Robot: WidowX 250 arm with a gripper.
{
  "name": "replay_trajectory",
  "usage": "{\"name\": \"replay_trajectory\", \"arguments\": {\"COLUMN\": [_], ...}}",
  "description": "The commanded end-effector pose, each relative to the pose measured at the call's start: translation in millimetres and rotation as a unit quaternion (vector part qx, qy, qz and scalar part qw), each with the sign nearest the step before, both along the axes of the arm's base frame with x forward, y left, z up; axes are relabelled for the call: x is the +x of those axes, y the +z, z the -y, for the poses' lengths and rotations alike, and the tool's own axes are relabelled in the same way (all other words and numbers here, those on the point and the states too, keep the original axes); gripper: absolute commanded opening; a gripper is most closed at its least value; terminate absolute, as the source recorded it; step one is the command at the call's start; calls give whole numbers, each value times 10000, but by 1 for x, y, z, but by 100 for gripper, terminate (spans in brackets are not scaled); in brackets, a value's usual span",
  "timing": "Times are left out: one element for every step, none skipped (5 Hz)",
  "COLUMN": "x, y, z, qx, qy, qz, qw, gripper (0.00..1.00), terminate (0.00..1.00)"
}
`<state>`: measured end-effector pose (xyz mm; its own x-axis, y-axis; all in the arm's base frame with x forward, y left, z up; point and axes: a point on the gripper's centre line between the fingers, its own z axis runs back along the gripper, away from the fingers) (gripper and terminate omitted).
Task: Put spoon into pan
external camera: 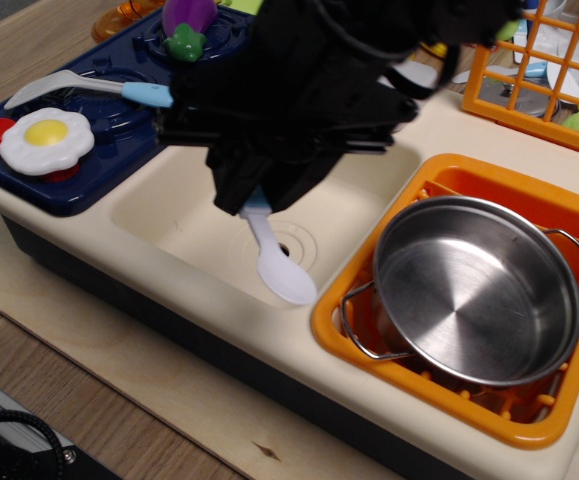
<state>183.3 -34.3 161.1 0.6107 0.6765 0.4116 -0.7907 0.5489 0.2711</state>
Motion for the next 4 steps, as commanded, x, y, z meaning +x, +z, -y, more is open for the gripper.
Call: {"name": "replay_trajectory", "arguments": {"x": [10, 25, 35, 35], "y": [20, 23, 17, 8], "z": [28, 47, 51, 60], "qx": [-60, -211, -576, -892], "qy": [-492, -1052, -1484, -1775], "qz": [800, 1307, 1574, 2100], "qw": [9956, 9856, 9746, 9573], "gripper": [0, 0, 0, 0], "terminate": [0, 0, 0, 100]}}
